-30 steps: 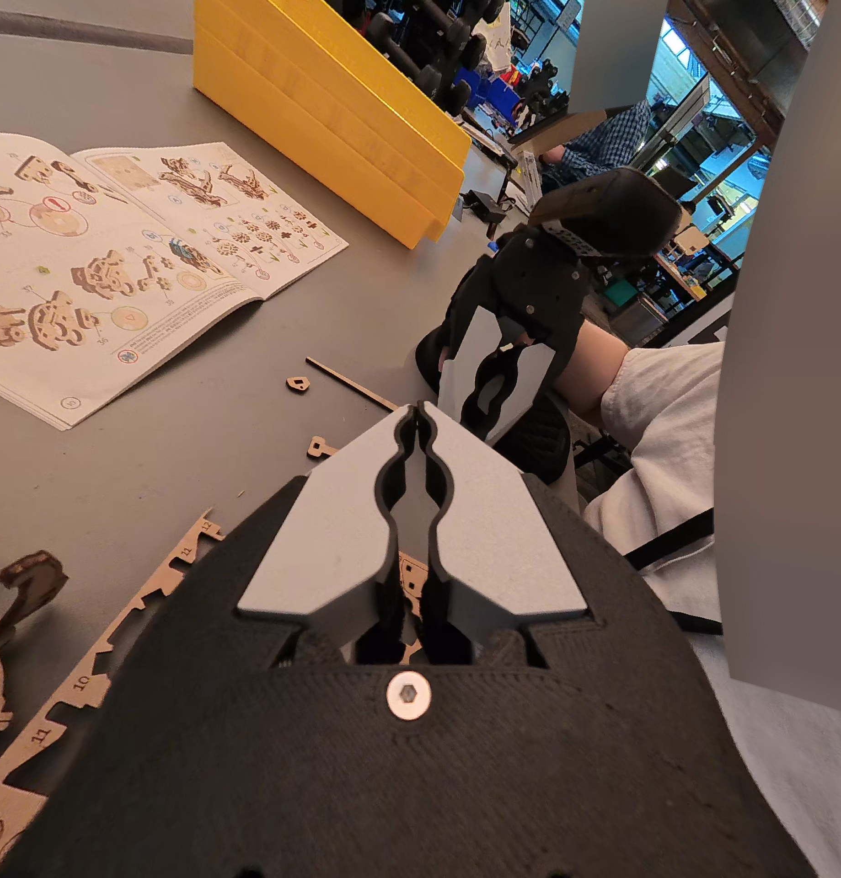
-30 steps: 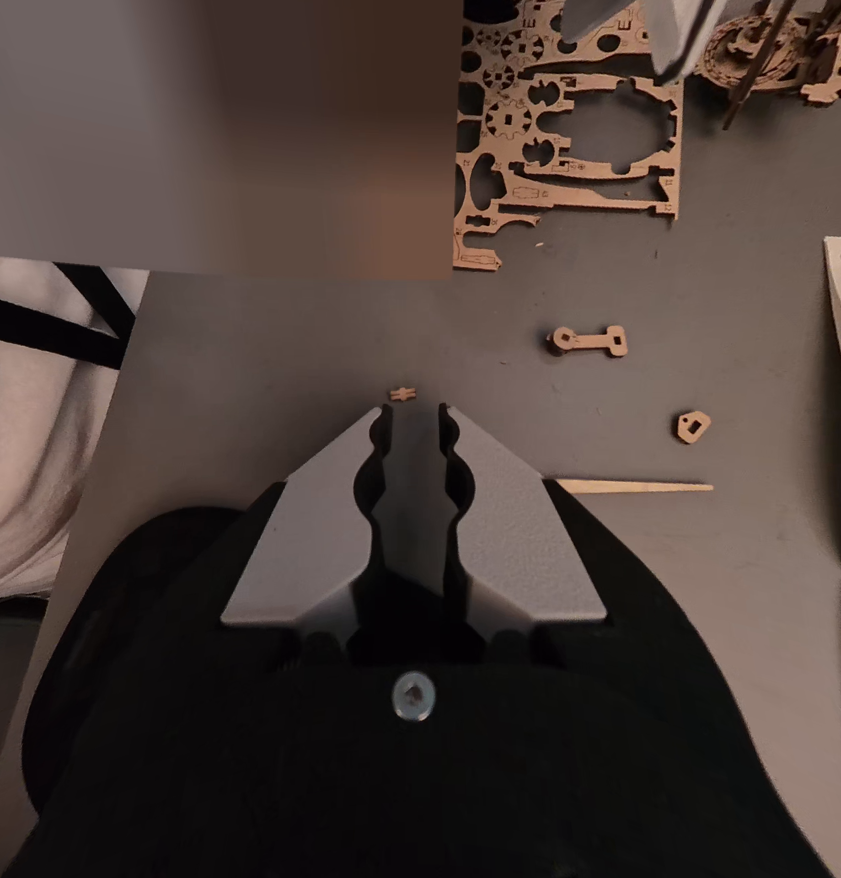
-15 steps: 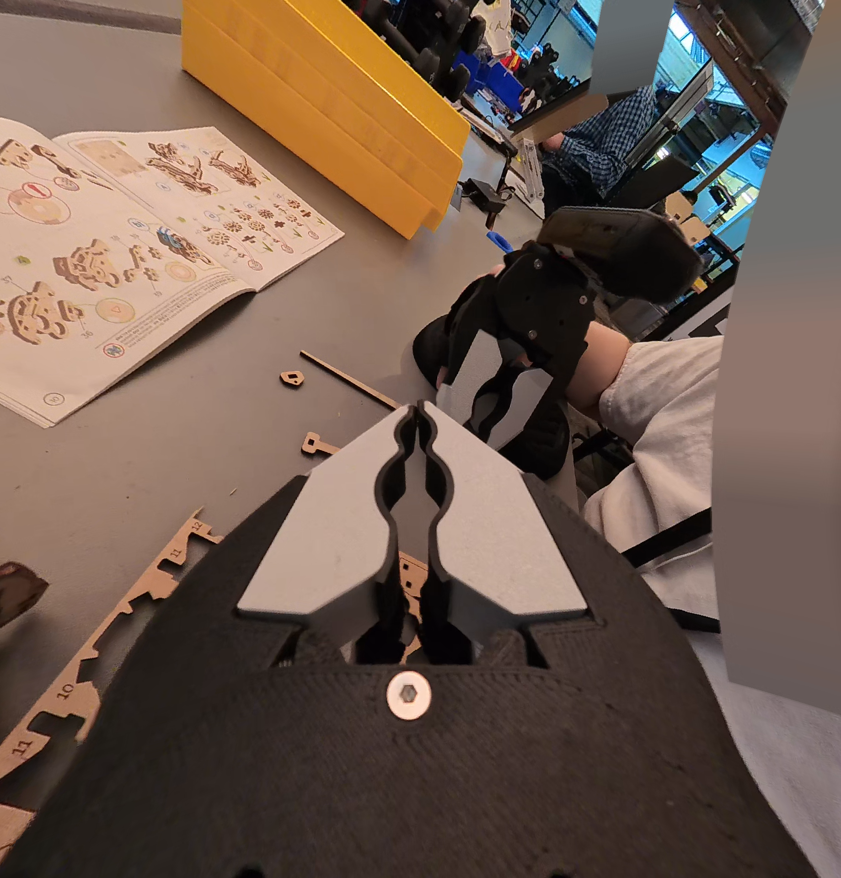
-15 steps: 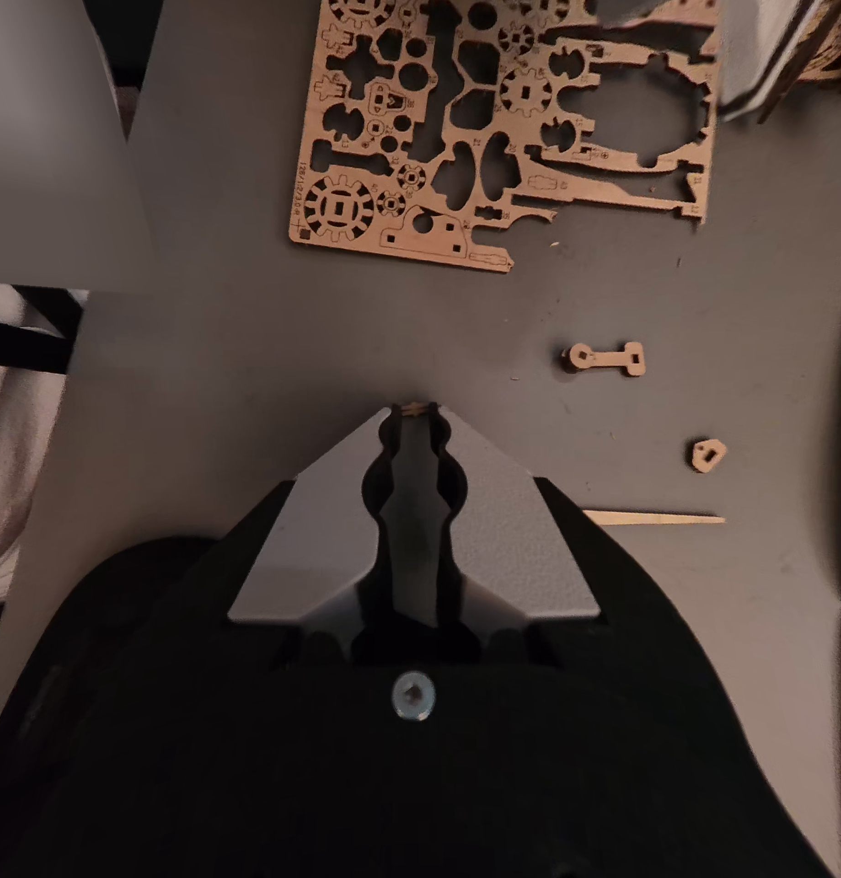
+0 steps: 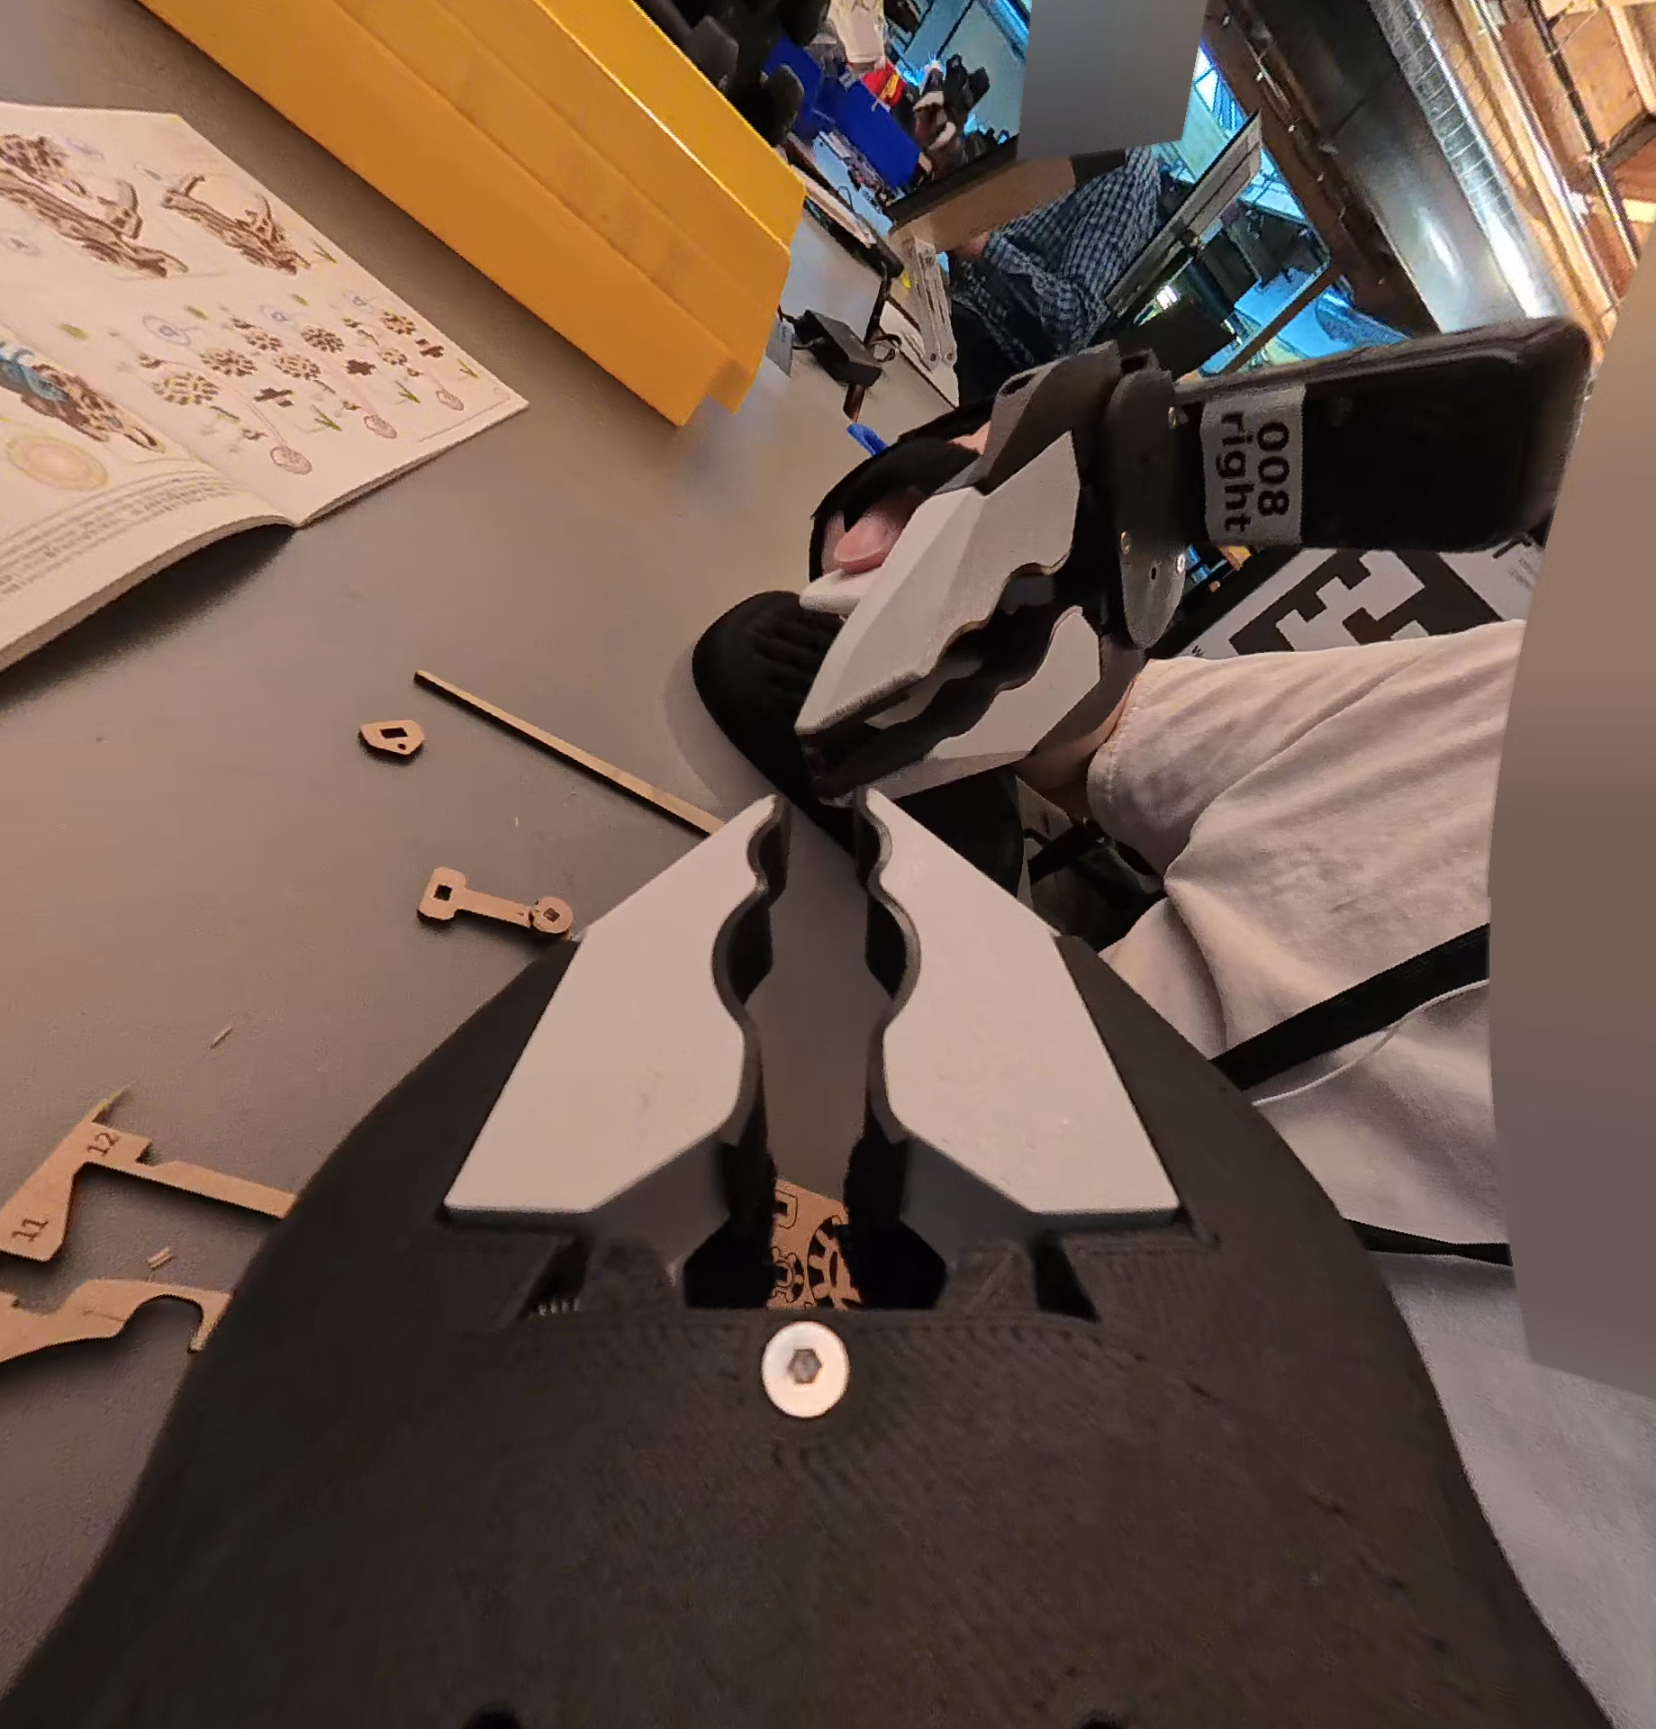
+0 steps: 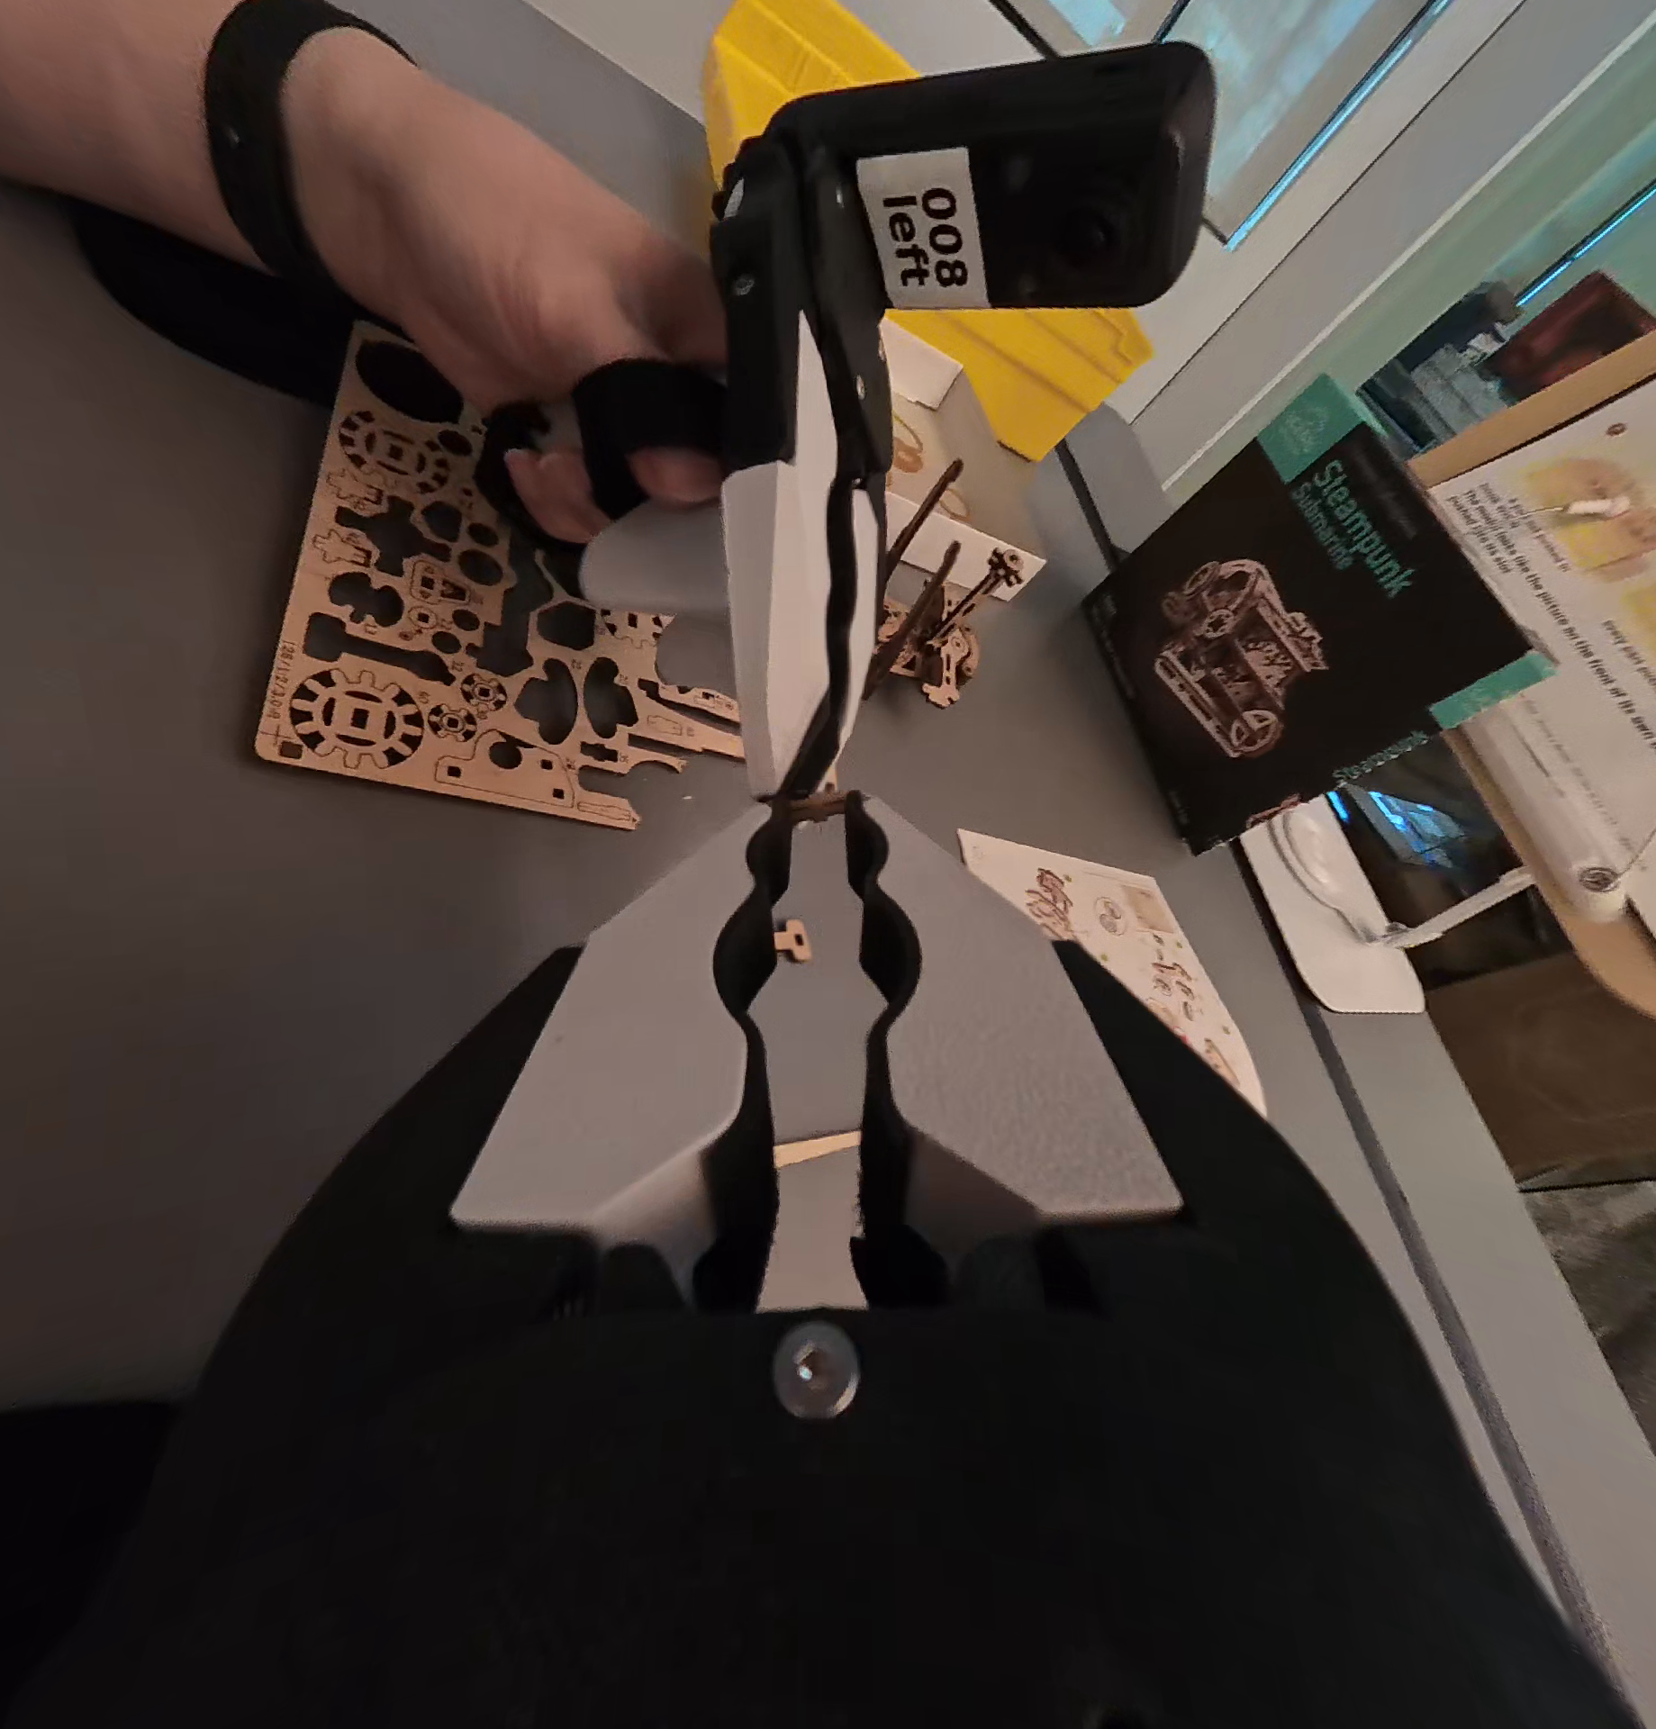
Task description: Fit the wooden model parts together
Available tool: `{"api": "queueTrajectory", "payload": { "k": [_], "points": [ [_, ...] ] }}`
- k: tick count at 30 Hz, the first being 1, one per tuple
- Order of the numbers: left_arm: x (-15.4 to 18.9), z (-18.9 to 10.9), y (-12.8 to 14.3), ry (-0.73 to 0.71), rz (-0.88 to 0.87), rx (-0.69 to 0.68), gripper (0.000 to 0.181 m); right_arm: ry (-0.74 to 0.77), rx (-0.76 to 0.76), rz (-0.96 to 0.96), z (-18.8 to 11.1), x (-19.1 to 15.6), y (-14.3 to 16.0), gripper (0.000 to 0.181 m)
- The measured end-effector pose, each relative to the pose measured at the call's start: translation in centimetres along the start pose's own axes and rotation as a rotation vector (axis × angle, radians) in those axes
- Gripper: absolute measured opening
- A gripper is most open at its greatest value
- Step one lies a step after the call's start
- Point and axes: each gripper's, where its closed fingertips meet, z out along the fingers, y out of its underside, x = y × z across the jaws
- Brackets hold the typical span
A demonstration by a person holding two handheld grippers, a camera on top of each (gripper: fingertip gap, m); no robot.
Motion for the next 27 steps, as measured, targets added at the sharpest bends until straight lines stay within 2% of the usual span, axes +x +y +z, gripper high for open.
{"api": "queueTrajectory", "payload": {
  "k": [6,14,18,22,27],
  "points": [
    [0.7,-0.1,-0.5,0.07,-0.046,0.037,0.007,-0.008,0.012,-0.026,0.0,-0.4,-0.5,0.01],
    [0.2,-0.3,-0.3,0.035,-0.028,0.013,0.0,0.026,0.027,-0.067,0.4,-0.5,-0.5,0.01],
    [0.0,-0.4,0.0,-0.007,0.041,-0.022,0.0,0.02,0.029,-0.072,0.6,-0.7,-0.4,0.01],
    [-0.2,-0.7,0.4,-0.066,0.153,-0.075,0.001,-0.107,0.084,0.107,0.4,-1.1,-0.4,0.018],
    [-0.7,-1.0,0.5,-0.139,0.324,-0.119,0.001,-0.395,0.183,0.461,-0.6,-0.6,-1.6,0.016]
  ]
}}
